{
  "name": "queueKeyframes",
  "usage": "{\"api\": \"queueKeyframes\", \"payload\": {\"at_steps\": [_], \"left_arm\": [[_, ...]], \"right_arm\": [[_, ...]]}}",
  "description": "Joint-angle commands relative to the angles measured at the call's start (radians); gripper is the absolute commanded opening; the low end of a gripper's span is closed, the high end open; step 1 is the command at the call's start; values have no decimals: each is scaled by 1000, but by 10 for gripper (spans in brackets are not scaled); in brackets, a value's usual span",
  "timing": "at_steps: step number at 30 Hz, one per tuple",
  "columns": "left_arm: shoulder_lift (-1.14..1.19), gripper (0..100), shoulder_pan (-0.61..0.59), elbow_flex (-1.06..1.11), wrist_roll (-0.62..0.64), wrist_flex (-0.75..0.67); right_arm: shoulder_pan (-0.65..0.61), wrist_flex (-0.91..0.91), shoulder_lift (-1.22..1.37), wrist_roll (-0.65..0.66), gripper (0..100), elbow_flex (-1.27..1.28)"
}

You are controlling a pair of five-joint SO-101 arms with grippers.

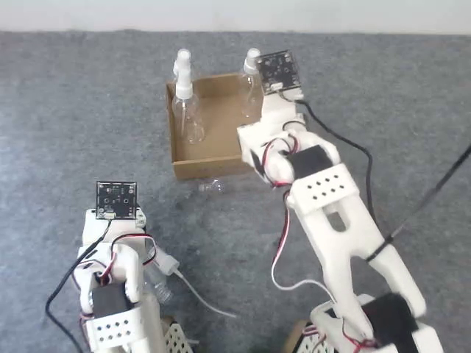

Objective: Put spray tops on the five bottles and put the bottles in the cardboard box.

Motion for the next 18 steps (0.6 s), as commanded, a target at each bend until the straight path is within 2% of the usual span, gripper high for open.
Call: {"api": "queueKeyframes", "payload": {"at_steps": [1,6,12,18], "left_arm": [[-15,13,-8,-13,-5,-2],[-15,13,-11,-18,-5,-2],[-18,13,-138,-48,3,-15],[-18,13,-209,-76,5,-12]], "right_arm": [[-56,88,-102,-2,355,-14],[-143,150,-128,-2,355,-14],[-217,202,-151,-2,355,-14],[-291,229,-142,-2,355,-9]]}}
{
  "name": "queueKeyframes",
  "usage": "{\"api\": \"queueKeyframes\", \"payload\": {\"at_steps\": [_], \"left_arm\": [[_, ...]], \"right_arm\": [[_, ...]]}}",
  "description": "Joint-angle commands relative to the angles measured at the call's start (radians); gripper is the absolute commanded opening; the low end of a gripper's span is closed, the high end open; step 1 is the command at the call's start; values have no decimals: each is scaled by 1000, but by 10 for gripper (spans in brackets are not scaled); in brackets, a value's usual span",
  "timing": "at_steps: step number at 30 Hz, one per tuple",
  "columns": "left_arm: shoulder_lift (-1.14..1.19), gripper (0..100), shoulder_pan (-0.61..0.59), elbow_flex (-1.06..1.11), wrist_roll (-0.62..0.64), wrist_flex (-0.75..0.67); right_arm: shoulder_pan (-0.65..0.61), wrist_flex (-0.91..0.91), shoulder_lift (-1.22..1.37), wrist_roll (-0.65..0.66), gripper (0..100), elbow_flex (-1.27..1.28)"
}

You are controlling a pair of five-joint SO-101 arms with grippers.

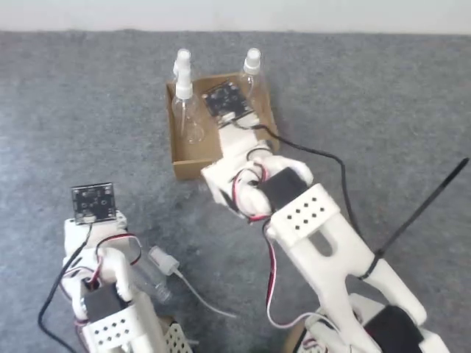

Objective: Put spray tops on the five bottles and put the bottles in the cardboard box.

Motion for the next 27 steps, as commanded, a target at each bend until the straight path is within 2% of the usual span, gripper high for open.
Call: {"api": "queueKeyframes", "payload": {"at_steps": [1,7,17,23,27], "left_arm": [[-18,13,-52,-82,5,-11],[-18,13,-164,-94,5,-14],[-18,13,-508,-31,6,-23],[-18,13,-626,-13,58,-28],[-18,13,-632,-13,75,-23]], "right_arm": [[-65,16,-48,-2,355,2],[-202,-39,-56,-2,355,84],[-381,-282,-54,-6,355,272],[-414,-286,-45,-8,355,281],[-435,-292,-12,-8,356,281]]}}
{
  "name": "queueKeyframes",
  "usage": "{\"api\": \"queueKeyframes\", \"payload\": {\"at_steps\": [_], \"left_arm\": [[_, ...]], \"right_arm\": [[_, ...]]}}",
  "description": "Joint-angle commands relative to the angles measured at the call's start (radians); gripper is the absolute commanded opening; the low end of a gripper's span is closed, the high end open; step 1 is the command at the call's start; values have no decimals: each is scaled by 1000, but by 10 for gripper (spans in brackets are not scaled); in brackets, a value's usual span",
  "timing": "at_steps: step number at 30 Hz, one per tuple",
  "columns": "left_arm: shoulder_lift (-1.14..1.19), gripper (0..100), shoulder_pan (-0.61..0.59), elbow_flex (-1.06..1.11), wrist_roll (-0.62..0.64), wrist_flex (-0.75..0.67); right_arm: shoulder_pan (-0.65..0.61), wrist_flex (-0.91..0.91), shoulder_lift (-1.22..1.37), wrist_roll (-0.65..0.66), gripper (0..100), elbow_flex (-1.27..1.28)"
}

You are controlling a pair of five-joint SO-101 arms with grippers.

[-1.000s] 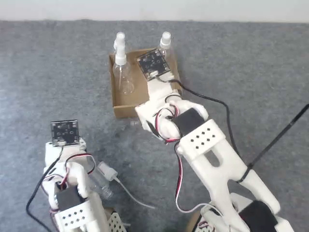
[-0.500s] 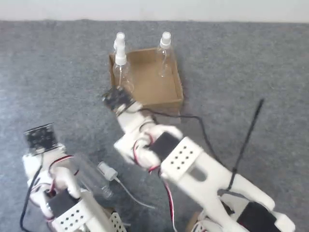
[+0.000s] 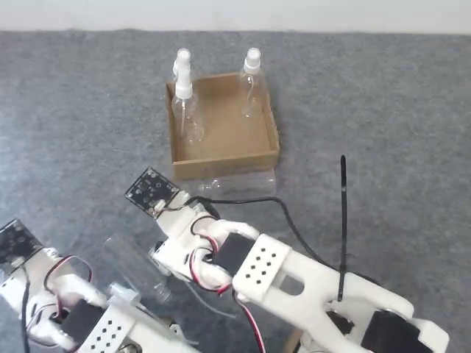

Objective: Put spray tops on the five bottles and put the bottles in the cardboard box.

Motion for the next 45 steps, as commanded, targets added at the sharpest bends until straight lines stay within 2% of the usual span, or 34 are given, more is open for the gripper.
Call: {"api": "queueKeyframes", "payload": {"at_steps": [1,8,14,24,28,35,41,45], "left_arm": [[-18,13,-12,-15,28,-21],[-17,13,-15,-15,29,8],[-17,13,-17,-15,29,9],[-17,13,-17,-15,29,28],[-17,13,-17,-15,29,29],[-17,13,-17,-15,29,29],[-17,13,-17,-15,29,29],[-15,13,-14,-15,29,37]], "right_arm": [[-33,-28,15,-5,356,-18],[-104,-114,214,-2,355,-37],[-111,-159,272,-2,355,-37],[10,-148,280,0,354,-60],[81,-87,280,0,354,-100],[140,136,272,14,354,-232],[206,323,271,203,354,-334],[272,375,271,293,354,-365]]}}
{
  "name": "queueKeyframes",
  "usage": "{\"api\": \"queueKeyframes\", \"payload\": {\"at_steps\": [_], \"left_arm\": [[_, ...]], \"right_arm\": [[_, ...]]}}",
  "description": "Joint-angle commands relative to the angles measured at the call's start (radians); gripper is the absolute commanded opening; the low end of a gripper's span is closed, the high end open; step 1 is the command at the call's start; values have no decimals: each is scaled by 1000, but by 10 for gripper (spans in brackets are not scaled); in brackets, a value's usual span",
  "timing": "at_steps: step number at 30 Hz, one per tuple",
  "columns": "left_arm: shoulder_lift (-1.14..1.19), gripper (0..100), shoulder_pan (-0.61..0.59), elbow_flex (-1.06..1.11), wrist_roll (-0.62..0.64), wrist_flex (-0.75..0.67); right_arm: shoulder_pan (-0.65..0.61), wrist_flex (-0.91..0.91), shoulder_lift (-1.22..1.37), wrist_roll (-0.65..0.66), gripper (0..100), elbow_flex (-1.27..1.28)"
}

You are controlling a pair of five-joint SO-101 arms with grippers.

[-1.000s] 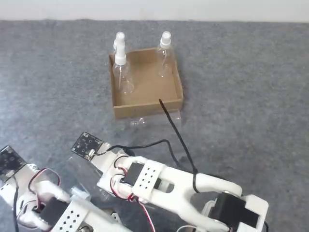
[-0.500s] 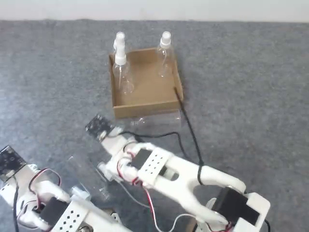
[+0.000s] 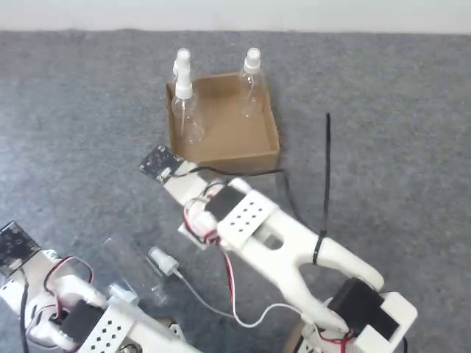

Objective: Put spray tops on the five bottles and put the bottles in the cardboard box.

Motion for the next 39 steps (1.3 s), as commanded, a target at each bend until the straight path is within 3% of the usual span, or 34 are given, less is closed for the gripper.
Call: {"api": "queueKeyframes", "payload": {"at_steps": [1,16,27,39], "left_arm": [[-15,13,3,-15,8,20],[-15,13,3,-15,8,26],[-15,13,3,-15,8,26],[-15,13,5,-15,8,28]], "right_arm": [[87,65,-21,114,354,-94],[165,70,-8,489,355,-77],[182,71,203,531,355,-181],[222,68,220,566,354,-178]]}}
